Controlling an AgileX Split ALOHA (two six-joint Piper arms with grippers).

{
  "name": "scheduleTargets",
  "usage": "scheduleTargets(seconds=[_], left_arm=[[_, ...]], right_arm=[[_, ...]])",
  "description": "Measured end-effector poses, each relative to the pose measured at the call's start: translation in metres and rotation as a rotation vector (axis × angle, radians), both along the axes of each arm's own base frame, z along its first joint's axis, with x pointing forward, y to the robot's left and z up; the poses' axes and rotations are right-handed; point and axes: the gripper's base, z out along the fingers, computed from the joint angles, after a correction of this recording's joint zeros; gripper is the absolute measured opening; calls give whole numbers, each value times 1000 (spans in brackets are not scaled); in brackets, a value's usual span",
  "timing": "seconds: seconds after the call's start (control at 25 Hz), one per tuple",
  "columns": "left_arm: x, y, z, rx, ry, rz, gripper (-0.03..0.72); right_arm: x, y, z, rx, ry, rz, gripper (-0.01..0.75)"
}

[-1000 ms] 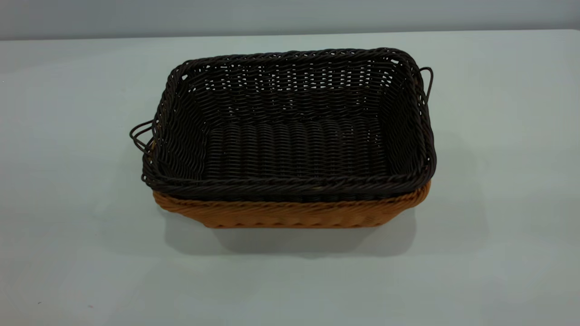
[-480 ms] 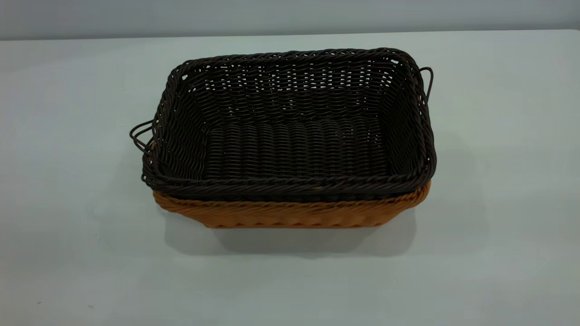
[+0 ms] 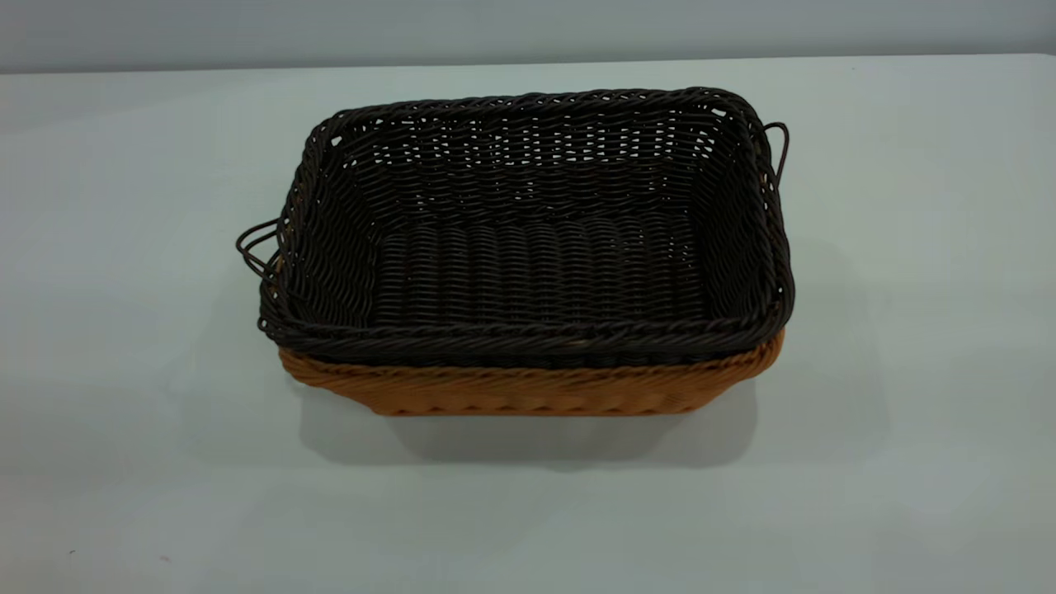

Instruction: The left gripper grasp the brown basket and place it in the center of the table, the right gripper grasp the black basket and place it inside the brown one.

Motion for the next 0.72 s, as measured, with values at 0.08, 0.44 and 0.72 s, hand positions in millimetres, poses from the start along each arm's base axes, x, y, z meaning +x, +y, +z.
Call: scheduleTargets(seconds=[0.08,0.44,0.72], left_arm=[[-4,3,1,-7,-29,89,467],[-35,6,0,-39,-244,246,467],[-36,6,0,-39,-244,245,467]], right_arm=[[-9,-1,0,7,-61,-7,550],[-12,-1,-1,9,-71,-8,550],[-12,-1,-1,9,-71,-8,550]])
